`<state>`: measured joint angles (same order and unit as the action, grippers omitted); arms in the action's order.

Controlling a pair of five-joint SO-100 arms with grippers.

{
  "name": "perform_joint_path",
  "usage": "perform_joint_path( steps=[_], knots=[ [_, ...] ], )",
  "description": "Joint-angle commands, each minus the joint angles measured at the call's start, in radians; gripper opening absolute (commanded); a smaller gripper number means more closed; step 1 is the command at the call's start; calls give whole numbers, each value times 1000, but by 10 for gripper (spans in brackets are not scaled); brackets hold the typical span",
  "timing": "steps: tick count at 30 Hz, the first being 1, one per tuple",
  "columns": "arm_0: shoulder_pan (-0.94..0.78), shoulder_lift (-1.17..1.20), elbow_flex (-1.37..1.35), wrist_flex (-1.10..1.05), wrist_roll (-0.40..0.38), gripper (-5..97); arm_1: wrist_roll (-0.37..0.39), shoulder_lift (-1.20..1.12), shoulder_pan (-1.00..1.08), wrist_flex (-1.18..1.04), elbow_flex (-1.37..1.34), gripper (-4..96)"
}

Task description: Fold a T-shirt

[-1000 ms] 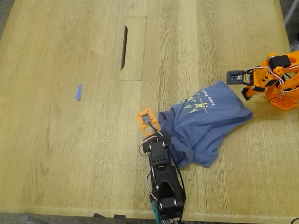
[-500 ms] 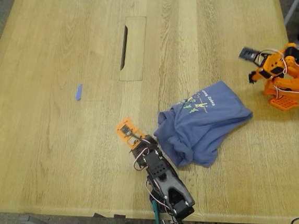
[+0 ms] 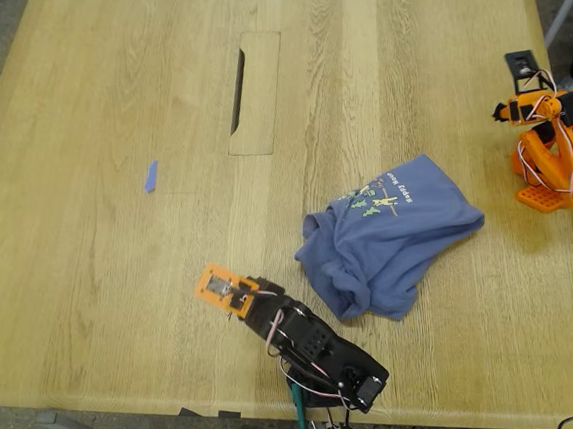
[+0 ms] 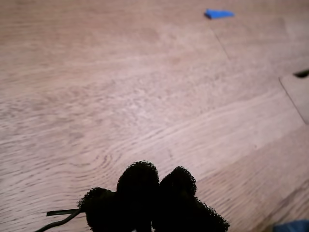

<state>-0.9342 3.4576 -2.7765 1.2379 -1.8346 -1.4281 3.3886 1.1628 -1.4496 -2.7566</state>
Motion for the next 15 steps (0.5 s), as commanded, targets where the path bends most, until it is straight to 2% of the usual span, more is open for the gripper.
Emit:
perform_joint_path(
  steps=[1, 5, 9, 15],
  knots=[
    [-71, 86, -6, 20, -2, 0, -9, 9, 81, 49, -12, 1],
    [-110, 152, -60, 6, 17, 0, -11, 9, 213, 163, -72, 1],
    [-127, 152, -112, -149, 37, 0, -11, 12, 322, 245, -127, 1],
    [-199, 152, -175, -192, 51, 0, -11, 15, 380, 290, -195, 1]
  ],
)
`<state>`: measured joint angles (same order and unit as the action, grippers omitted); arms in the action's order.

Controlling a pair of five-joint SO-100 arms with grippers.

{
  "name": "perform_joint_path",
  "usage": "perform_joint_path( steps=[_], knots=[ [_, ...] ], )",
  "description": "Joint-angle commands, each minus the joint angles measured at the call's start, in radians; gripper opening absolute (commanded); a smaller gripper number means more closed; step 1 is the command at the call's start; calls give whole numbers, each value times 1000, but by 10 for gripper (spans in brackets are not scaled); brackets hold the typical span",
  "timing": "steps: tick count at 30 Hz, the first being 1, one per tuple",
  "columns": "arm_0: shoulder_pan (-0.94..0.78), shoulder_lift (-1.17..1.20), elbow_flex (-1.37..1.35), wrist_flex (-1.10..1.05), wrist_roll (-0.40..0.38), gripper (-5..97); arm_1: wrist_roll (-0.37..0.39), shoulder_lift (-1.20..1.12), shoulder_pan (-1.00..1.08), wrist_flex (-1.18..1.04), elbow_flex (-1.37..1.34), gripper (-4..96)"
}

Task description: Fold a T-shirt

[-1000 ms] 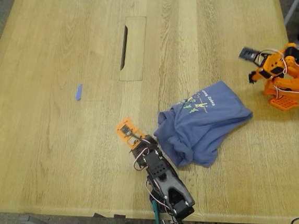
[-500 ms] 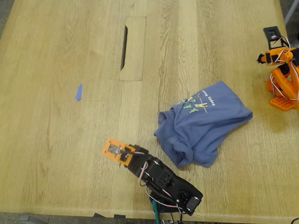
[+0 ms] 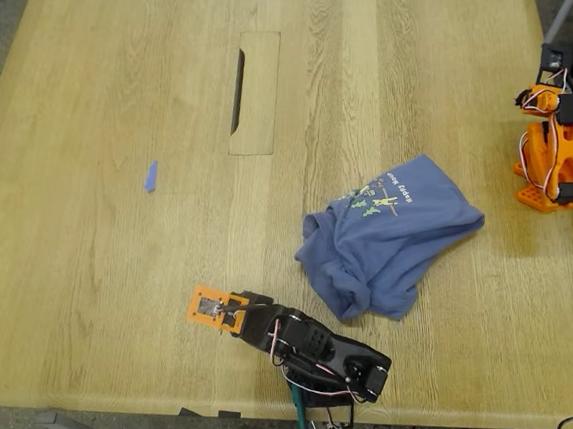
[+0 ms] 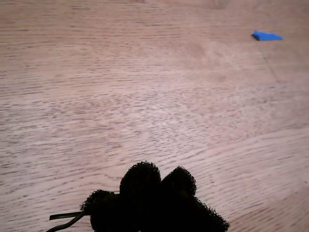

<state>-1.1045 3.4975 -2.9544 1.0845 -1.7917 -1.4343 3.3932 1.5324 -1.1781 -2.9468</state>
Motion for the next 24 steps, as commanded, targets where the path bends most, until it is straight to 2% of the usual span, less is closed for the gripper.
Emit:
perform_joint_path(
  steps=[1, 6, 15, 21, 24],
  knots=[
    [-35, 114, -6, -38, 8, 0, -5, 11, 14, 21, -17, 1],
    [-86, 114, -61, -38, 6, 0, -11, 11, 21, 66, -81, 1],
    [-207, 114, -110, 9, -41, 0, -21, 11, 58, 166, -222, 1],
    [-262, 114, -110, 123, -60, 0, -25, 11, 84, 261, -310, 1],
    [-270, 114, -110, 184, -69, 0, -25, 11, 94, 229, -316, 1]
  ],
)
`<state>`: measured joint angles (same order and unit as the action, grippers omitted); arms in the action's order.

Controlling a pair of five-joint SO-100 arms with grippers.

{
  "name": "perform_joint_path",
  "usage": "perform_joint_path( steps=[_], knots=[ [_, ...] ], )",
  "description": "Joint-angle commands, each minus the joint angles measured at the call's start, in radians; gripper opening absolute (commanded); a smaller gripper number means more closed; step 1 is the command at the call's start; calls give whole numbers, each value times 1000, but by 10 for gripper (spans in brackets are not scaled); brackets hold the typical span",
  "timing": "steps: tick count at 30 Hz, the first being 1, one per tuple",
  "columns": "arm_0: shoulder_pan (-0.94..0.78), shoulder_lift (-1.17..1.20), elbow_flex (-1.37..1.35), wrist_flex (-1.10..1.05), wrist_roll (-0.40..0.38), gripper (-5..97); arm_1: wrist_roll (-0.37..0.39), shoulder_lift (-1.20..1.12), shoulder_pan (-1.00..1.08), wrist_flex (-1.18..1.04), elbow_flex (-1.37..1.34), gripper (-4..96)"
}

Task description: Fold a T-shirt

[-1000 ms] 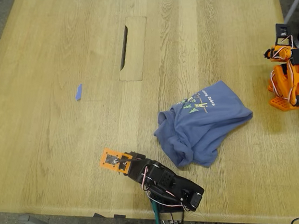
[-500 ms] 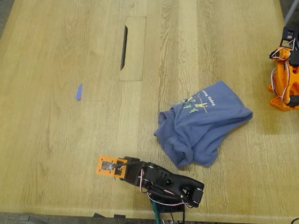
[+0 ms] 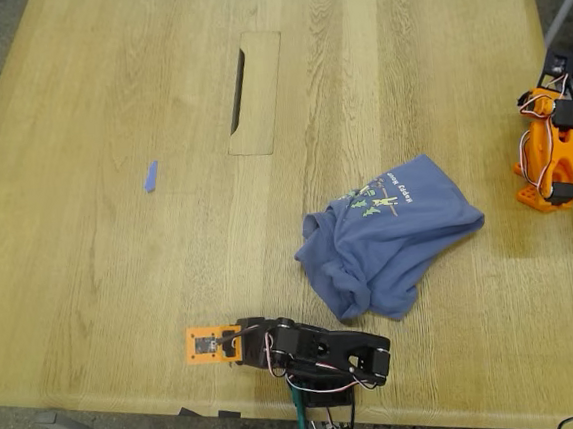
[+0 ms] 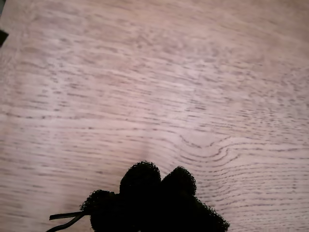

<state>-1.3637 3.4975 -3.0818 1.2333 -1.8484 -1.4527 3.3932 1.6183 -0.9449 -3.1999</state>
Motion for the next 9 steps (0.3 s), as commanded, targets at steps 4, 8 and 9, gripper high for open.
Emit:
perform_joint_path(
  steps=[4, 8, 9],
  knots=[
    [-17, 114, 17, 58, -32, 0, -3, 11, -3, -51, -64, 1],
    [-55, 114, 17, 60, -38, 0, 2, 11, -6, -61, -64, 1],
    [-64, 114, 17, 64, -38, 0, 2, 11, -6, -66, -64, 1]
  ],
)
